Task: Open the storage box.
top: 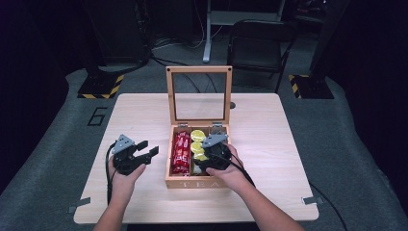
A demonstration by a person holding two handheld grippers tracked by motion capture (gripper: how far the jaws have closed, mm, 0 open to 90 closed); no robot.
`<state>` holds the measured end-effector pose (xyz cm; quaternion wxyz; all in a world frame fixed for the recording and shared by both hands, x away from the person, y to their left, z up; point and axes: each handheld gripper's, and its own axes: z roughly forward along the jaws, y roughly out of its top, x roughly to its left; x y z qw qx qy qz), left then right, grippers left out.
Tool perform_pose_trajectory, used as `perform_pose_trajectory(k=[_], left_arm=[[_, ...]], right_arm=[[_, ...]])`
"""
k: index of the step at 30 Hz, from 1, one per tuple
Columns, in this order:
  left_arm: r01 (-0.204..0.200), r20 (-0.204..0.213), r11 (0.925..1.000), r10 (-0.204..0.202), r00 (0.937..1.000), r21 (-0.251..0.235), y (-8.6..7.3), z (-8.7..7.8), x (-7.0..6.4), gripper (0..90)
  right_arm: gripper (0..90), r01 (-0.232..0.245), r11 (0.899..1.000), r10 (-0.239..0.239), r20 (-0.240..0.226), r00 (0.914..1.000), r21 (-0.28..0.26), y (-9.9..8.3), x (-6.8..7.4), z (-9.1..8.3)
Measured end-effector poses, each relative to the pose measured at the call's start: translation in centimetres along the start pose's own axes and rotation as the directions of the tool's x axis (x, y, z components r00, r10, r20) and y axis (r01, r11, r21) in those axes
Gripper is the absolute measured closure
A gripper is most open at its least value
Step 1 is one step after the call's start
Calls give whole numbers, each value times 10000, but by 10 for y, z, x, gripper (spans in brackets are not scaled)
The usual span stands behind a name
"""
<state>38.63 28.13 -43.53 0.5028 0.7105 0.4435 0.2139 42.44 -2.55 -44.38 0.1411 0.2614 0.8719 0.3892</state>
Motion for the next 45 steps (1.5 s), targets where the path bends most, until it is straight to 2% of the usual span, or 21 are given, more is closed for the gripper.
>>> perform_pose_trajectory(k=[1, 2, 6, 10, 13, 17, 19, 31, 37, 45], left_arm=[[29, -19, 10000, -29, 10000, -25, 0, 0, 0, 443], [-25, 20, 10000, 25, 10000, 42, 0, -1, 1, 443], [23, -37, 10000, -23, 10000, -79, 0, -2, 1, 443], [15, -27, 10000, -15, 10000, 10, 1, -4, 2, 443], [43, -77, 9999, -44, 10000, -123, 1, -4, 3, 443], [52, -43, 10000, -53, 10000, -69, 1, -4, 2, 443], [54, -54, 10000, -54, 10000, -80, 1, -4, 2, 443], [28, -59, 10000, -28, 10000, 46, 0, -1, 2, 443], [46, -75, 10000, -47, 10000, -20, 0, -2, 2, 443], [72, -99, 10000, -72, 9999, -20, -1, -2, 2, 443]], right_arm=[[368, 100, 9999, -100, -12, 9999, -50, 1, -1, -1], [368, -23, 10000, 23, -22, 10000, -34, 2, 0, -2], [368, -28, 9998, 28, -8, 10000, -196, 7, -3, -8], [368, -75, 9998, 76, 81, 9999, -203, 9, -6, -15], [368, -115, 9997, 119, 159, 9998, -225, 7, -8, -20], [368, -188, 9993, 198, 317, 9993, -316, 4, -12, -28], [368, -387, 9987, 399, 326, 9987, -344, 1, -14, -32], [368, -636, 9965, 672, 673, 9955, -537, -12, -27, -50], [368, -948, 9934, 1006, 922, 9906, -646, -18, -39, -61], [368, -1084, 9918, 1163, 1262, 9852, -677, -25, -50, -74]])
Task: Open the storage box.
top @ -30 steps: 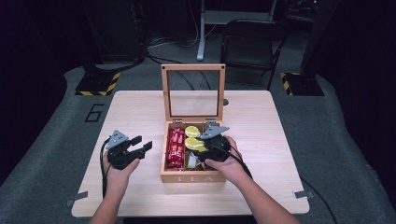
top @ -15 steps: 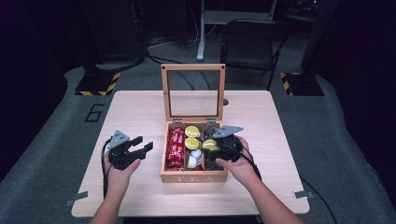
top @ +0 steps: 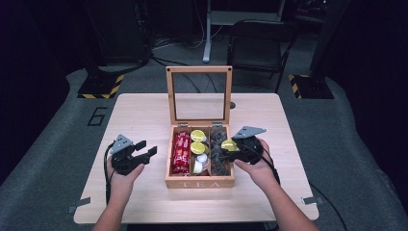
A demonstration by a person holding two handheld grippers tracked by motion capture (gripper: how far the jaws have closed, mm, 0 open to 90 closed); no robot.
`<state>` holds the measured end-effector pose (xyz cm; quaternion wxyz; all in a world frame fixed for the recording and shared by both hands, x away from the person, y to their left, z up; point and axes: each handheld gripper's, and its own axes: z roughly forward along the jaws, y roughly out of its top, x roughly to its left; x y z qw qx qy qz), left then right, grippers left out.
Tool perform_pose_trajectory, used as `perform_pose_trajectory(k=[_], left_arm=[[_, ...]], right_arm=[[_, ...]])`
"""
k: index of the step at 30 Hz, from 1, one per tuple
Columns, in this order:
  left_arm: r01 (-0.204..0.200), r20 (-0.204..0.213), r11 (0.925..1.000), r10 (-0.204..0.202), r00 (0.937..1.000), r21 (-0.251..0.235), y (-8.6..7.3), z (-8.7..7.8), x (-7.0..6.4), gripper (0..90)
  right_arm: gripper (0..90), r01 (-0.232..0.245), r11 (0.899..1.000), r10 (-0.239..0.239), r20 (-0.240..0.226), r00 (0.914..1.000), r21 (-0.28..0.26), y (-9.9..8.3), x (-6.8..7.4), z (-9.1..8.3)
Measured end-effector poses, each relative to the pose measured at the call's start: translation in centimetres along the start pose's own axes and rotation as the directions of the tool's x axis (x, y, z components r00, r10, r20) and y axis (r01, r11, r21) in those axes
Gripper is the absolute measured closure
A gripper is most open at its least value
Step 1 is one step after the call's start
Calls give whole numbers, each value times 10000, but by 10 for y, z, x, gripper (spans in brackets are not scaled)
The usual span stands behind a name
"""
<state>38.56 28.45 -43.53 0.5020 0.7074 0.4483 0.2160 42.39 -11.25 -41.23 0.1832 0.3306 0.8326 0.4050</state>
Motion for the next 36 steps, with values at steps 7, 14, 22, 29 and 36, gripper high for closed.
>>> perform_pose_trajectory(k=[7, 14, 22, 29, 36], left_arm=[[-51, 5, 10000, 51, 10000, 30, 0, 0, 0, 443], [-45, -6, 10000, 45, 10000, 31, 0, 0, 0, 443], [-25, -27, 10000, 25, 10000, 42, 0, 0, 1, 443], [-11, -41, 10000, 11, 10000, 51, -1, 0, 0, 443], [-27, -42, 10000, 27, 10000, 45, -1, 1, 0, 443]], right_arm=[[368, -32, 10000, 32, 295, 9996, 27, -5, -8, -6], [368, -281, 9996, 281, 481, 9984, -5, -10, -16, -12], [368, -425, 9991, 423, 767, 9962, 16, -17, -25, -20], [368, -715, 9974, 710, 988, 9926, 22, -30, -33, -23], [368, -925, 9957, 912, 1258, 9879, 48, -43, -39, -29]])
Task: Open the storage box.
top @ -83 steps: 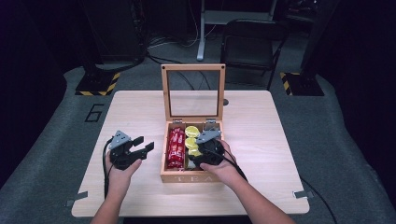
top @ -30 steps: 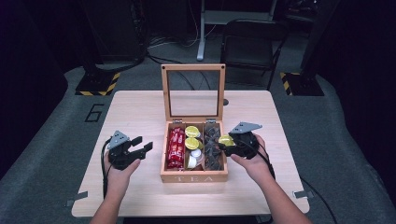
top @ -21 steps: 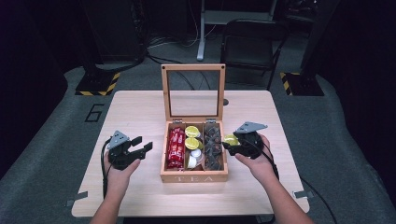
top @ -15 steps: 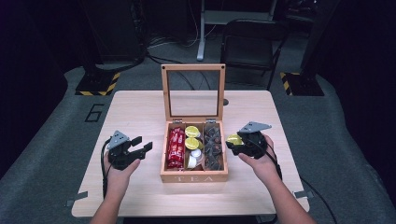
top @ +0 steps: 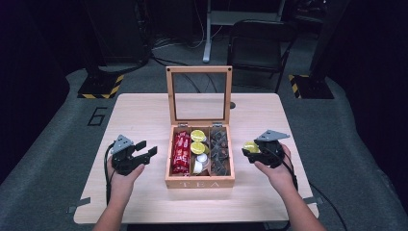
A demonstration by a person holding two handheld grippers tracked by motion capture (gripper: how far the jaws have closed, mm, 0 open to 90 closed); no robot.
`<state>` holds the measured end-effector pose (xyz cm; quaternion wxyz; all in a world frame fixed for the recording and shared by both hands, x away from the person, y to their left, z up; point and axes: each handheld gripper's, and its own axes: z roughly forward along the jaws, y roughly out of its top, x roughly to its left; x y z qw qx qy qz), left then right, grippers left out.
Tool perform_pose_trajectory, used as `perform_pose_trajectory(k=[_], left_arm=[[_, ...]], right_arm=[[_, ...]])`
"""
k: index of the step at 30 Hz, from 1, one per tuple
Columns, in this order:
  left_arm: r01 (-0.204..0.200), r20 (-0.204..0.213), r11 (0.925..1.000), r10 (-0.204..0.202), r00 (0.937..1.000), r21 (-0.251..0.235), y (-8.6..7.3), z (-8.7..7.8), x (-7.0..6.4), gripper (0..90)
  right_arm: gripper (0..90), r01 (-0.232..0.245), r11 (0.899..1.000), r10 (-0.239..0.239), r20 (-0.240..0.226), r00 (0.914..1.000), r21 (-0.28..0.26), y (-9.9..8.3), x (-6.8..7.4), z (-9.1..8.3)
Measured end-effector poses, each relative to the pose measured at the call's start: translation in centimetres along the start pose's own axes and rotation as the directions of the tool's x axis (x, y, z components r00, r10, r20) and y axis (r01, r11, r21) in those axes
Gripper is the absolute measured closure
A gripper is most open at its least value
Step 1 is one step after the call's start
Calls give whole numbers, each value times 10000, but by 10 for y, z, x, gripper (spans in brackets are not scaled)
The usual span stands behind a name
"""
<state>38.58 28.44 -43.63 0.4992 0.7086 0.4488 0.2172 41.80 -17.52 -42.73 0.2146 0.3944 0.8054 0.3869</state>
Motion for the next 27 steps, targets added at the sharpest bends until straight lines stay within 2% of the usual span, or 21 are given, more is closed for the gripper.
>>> perform_pose_trajectory(k=[10, 19, 27], left_arm=[[11, -26, 10000, -11, 10000, 7, 0, -1, 1, 443], [13, -39, 10000, -13, 10000, 10, 0, -1, 1, 443], [-19, -38, 10000, 19, 10000, -3, 0, 0, 1, 443]], right_arm=[[368, -433, 9991, 433, 331, 9985, 9, -18, -12, -4], [368, -344, 9991, 324, 815, 9961, 234, -34, -18, -6], [368, -570, 9971, 512, 1073, 9929, 514, -51, -23, -2]])
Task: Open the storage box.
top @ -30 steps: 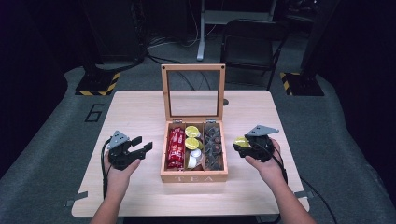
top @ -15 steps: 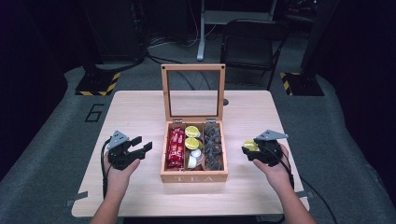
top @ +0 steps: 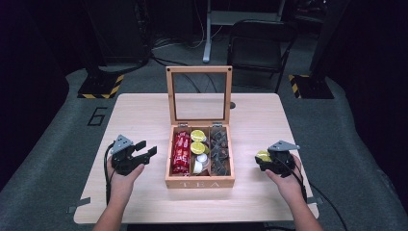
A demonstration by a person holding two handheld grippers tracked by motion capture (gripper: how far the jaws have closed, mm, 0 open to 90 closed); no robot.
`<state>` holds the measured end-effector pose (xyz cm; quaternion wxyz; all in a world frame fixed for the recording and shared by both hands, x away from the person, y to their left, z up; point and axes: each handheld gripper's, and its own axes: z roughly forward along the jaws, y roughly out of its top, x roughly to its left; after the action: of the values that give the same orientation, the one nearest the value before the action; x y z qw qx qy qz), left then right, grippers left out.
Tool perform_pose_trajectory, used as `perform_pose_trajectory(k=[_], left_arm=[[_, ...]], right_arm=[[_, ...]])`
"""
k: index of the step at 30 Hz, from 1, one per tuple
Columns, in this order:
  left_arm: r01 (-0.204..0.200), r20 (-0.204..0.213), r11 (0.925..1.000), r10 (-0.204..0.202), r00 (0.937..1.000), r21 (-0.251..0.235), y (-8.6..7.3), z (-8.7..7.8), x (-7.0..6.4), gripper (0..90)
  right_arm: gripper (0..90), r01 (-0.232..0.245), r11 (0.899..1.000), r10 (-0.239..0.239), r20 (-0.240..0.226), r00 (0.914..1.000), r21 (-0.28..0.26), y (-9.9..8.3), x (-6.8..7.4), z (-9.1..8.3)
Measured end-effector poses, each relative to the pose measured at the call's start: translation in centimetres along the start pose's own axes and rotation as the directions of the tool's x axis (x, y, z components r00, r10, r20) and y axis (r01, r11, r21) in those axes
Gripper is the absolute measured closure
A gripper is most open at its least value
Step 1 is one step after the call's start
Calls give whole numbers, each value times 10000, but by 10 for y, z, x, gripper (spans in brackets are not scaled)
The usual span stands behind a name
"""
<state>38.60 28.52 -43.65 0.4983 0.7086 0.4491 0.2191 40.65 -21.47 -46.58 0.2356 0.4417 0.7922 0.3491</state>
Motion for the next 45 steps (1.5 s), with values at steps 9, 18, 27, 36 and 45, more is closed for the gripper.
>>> perform_pose_trajectory(k=[9, 18, 27, 36, 45], left_arm=[[43, -4, 10000, -43, 10000, -6, 0, 0, 0, 443], [44, 6, 10000, -44, 10000, 10, 0, 0, 0, 443], [58, 17, 10000, -58, 10000, 19, 0, -1, 0, 443], [43, 12, 10000, -43, 10000, 3, 0, 0, 0, 443], [69, 40, 10000, -70, 10000, 16, 0, 0, 0, 442]], right_arm=[[368, -631, 9980, 632, 276, 9976, -49, -15, -8, 2], [368, -954, 9954, 950, 603, 9937, 37, -28, -16, 5], [367, -1363, 9906, 1355, 657, 9886, 89, -36, -21, 7], [360, -1351, 9908, 1345, 802, 9877, 27, -39, -21, 10], [311, -1295, 9914, 1275, 847, 9882, 183, -40, -21, 11]])
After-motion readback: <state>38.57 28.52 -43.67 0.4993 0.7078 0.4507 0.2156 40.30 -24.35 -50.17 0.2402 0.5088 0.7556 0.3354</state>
